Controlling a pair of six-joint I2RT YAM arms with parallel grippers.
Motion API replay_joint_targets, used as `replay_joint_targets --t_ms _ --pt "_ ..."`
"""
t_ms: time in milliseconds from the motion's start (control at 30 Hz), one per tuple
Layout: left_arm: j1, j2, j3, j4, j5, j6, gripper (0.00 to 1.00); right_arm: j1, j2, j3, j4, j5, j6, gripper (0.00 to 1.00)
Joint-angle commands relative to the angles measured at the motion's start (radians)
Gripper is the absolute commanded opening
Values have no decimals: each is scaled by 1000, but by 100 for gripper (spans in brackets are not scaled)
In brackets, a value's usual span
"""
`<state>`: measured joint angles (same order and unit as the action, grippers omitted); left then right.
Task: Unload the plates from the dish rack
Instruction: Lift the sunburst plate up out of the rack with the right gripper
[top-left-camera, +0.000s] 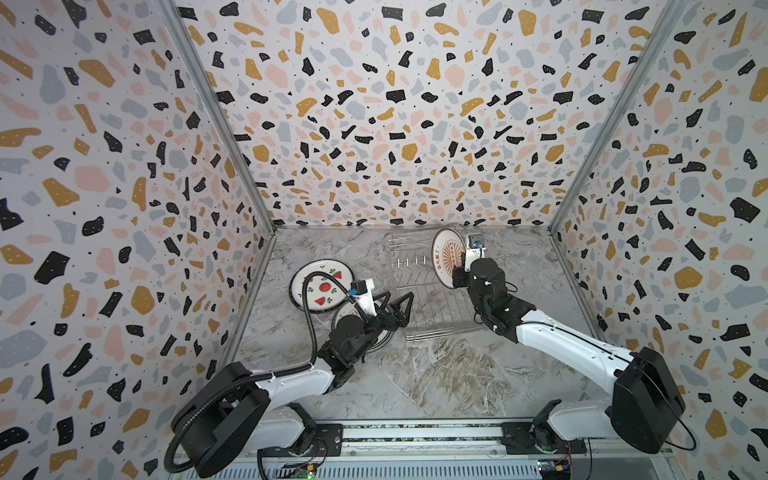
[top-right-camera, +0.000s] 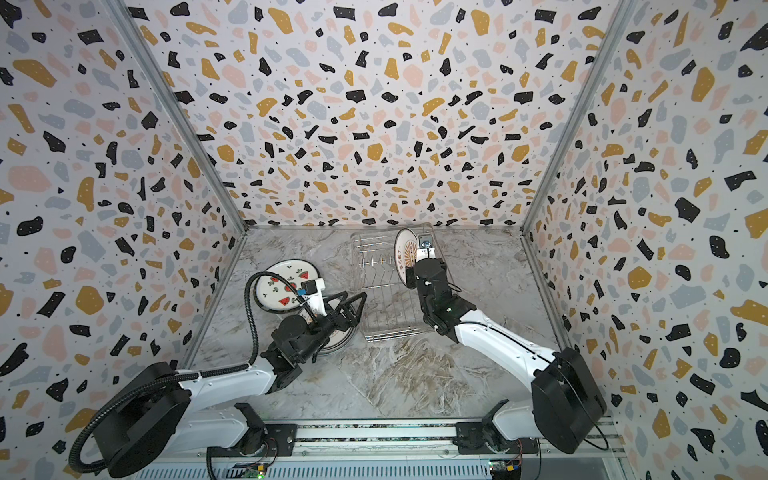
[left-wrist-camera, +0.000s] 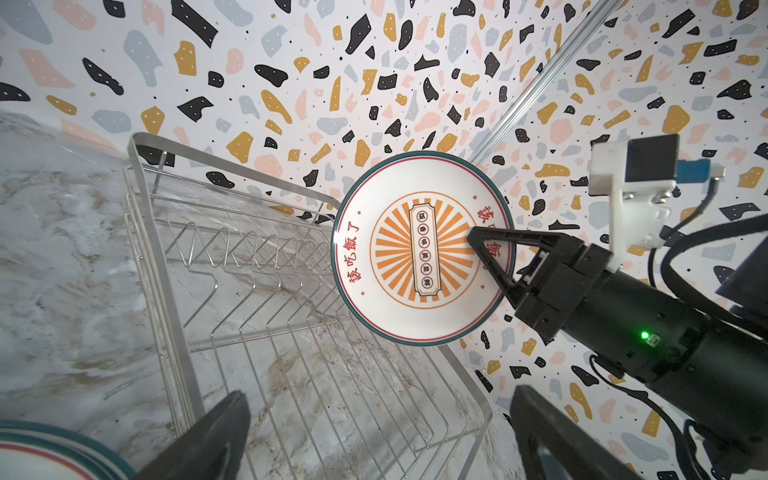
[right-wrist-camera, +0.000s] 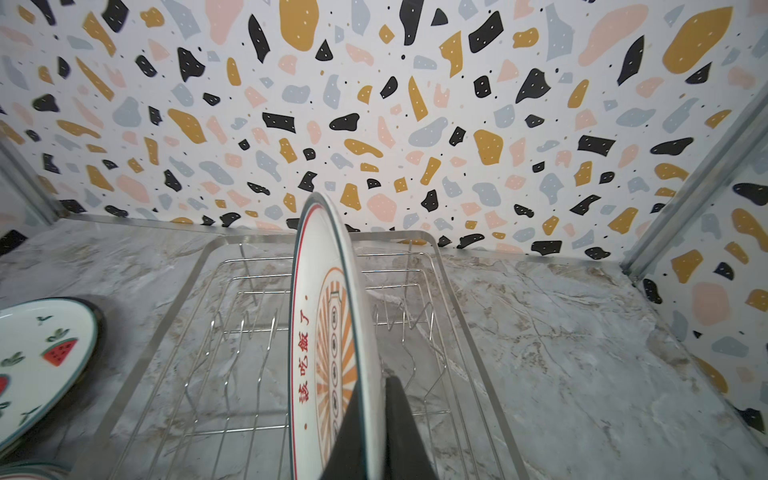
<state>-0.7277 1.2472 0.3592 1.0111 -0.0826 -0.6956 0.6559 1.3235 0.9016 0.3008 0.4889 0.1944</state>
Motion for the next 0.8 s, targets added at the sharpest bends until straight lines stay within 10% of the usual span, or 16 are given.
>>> replay_joint_targets --t_ms 0,767 --pt "-3 -41 -15 6 -36 2 100 -56 -90 -38 92 -189 79 0" --pt "-4 -154 -65 -5 23 8 100 -311 -242 -295 336 -889 356 0"
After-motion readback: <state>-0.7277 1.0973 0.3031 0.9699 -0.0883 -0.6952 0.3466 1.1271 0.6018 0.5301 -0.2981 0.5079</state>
